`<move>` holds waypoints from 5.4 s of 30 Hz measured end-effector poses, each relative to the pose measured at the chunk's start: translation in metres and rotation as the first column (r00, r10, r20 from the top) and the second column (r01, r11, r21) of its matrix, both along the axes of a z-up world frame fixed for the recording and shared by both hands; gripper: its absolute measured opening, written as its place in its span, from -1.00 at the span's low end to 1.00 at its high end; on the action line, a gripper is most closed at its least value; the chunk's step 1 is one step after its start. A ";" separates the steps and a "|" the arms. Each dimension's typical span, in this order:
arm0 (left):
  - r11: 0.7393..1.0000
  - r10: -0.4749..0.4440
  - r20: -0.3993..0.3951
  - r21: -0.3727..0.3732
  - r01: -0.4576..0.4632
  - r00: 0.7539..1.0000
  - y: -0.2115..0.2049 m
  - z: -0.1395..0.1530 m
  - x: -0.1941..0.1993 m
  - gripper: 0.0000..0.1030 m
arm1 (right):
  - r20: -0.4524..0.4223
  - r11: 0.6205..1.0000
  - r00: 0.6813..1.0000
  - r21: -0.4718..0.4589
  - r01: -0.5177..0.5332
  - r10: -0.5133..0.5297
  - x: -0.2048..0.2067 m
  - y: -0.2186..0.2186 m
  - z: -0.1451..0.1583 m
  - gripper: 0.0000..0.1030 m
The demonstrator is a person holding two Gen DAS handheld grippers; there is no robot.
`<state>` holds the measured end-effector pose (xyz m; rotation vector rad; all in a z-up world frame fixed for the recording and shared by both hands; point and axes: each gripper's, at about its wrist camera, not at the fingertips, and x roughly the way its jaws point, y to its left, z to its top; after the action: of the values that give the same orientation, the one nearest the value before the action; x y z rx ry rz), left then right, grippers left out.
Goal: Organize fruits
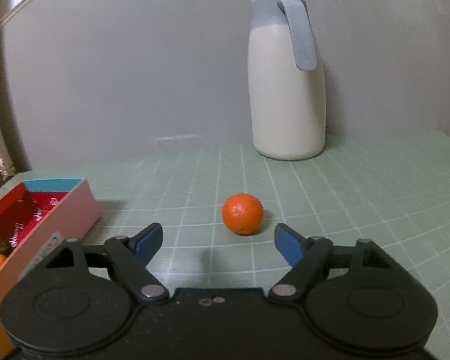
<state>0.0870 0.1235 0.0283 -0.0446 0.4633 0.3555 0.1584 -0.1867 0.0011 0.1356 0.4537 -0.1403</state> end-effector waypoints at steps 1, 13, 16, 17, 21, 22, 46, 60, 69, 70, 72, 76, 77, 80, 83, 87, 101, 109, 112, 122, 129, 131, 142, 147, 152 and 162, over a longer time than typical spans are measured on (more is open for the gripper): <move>1.000 0.011 0.004 -0.004 -0.011 1.000 0.002 0.000 -0.001 0.79 | -0.010 1.000 1.000 0.003 0.003 -0.003 0.004 -0.002 -0.001 0.51; 0.998 0.068 -0.004 -0.008 -0.068 0.998 0.014 -0.004 0.002 0.82 | -0.088 0.999 0.995 -0.005 0.041 -0.042 0.049 -0.020 -0.010 0.39; 0.997 0.083 -0.004 -0.002 -0.083 0.997 0.015 -0.004 0.003 0.83 | -0.092 0.999 0.995 -0.003 0.042 -0.042 0.053 -0.021 -0.010 0.26; 0.996 0.089 -0.010 -0.002 -0.089 0.996 0.017 -0.005 0.003 0.84 | -0.096 0.999 0.995 -0.007 0.040 -0.041 0.055 -0.022 -0.011 0.22; 0.993 0.115 -0.015 -0.015 -0.115 0.993 0.022 -0.006 0.003 0.90 | -0.115 1.000 0.993 -0.011 0.024 -0.025 0.057 -0.020 -0.012 0.01; 0.993 0.119 -0.015 -0.018 -0.120 0.993 0.023 -0.006 0.003 0.90 | -0.118 1.000 0.993 -0.015 0.021 -0.023 0.057 -0.019 -0.012 -0.03; 0.987 0.162 -0.014 -0.003 -0.162 0.987 0.031 -0.008 -0.001 0.91 | 0.004 0.972 0.973 -0.033 -0.232 0.232 0.024 0.036 0.010 -0.27; 0.974 0.227 -0.025 0.002 -0.227 0.974 0.061 -0.012 -0.021 0.91 | 0.028 0.817 0.820 -0.106 -0.567 0.572 -0.011 0.140 0.020 -0.27; 0.976 0.217 -0.023 0.001 -0.217 0.976 0.061 -0.010 -0.022 0.91 | 0.016 0.822 0.826 -0.110 -0.559 0.564 -0.022 0.143 0.021 0.09; 0.977 0.215 -0.021 0.005 -0.215 0.976 0.059 -0.010 -0.022 0.91 | 0.021 0.822 0.826 -0.111 -0.558 0.564 -0.021 0.144 0.019 0.26; 0.978 0.206 -0.016 0.012 -0.206 0.978 0.055 -0.009 -0.022 0.92 | 0.035 0.825 0.829 -0.124 -0.551 0.559 -0.024 0.143 0.020 0.36; 0.984 0.178 0.006 0.030 -0.178 0.984 0.043 -0.005 -0.023 0.92 | 0.066 0.836 0.837 -0.131 -0.533 0.544 -0.034 0.137 0.029 0.53; 0.985 0.169 0.008 0.035 -0.169 0.986 0.040 -0.004 -0.023 0.92 | 0.071 0.843 0.843 -0.129 -0.522 0.533 -0.037 0.134 0.031 0.56; 0.990 0.127 0.017 0.052 -0.128 0.992 0.028 -0.002 -0.025 0.92 | 0.062 0.861 0.862 -0.118 -0.494 0.503 -0.045 0.127 0.036 0.64; 0.994 0.089 0.022 0.065 -0.090 0.996 0.016 0.001 -0.027 0.93 | 0.044 0.884 0.885 -0.104 -0.457 0.463 -0.055 0.118 0.040 0.71; 0.998 0.029 0.004 0.053 -0.029 1.000 0.002 0.010 -0.034 0.94 | 0.012 0.916 0.920 -0.104 -0.388 0.391 -0.074 0.105 0.046 0.85; 0.992 -0.126 -0.013 0.021 0.126 0.992 -0.040 0.066 -0.090 1.00 | 0.012 0.971 0.974 -0.089 -0.224 0.226 -0.153 0.077 0.079 1.00; 0.987 -0.156 -0.001 0.038 0.156 0.988 -0.042 0.081 -0.116 1.00 | 0.036 0.971 0.976 -0.115 -0.208 0.213 -0.182 0.084 0.096 1.00; 0.987 -0.151 0.002 0.052 0.150 0.989 -0.043 0.084 -0.118 1.00 | 0.047 0.969 0.975 -0.128 -0.210 0.218 -0.186 0.089 0.101 1.00; 0.982 -0.178 -0.021 0.069 0.179 0.984 -0.048 0.085 -0.115 1.00 | 0.055 0.968 0.972 -0.122 -0.219 0.227 -0.186 0.092 0.104 0.99; 0.979 -0.190 -0.024 0.065 0.192 0.981 -0.048 0.086 -0.113 1.00 | 0.050 0.967 0.972 -0.123 -0.223 0.230 -0.185 0.096 0.102 0.99; 0.980 -0.189 -0.024 0.064 0.191 0.982 -0.048 0.086 -0.112 1.00 | 0.047 0.967 0.972 -0.121 -0.224 0.231 -0.185 0.095 0.102 1.00; 0.978 -0.193 -0.032 0.070 0.195 0.981 -0.046 0.082 -0.110 1.00 | 0.051 0.966 0.970 -0.117 -0.229 0.236 -0.185 0.097 0.101 0.99; 0.973 -0.220 -0.052 0.065 0.224 0.974 -0.048 0.079 -0.106 1.00 | 0.052 0.967 0.971 -0.113 -0.228 0.235 -0.185 0.097 0.101 1.00; 0.967 -0.247 -0.064 0.050 0.251 0.967 -0.052 0.076 -0.105 1.00 | 0.052 0.967 0.971 -0.116 -0.226 0.234 -0.185 0.097 0.101 0.99; 0.959 -0.275 -0.071 0.047 0.278 0.959 -0.058 0.078 -0.102 1.00 | 0.057 0.969 0.972 -0.110 -0.222 0.229 -0.184 0.096 0.100 0.99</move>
<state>-0.0146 0.0651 0.1058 0.0868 0.5151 0.0943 -0.0261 -0.0907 0.1011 -0.0129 0.3890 0.0651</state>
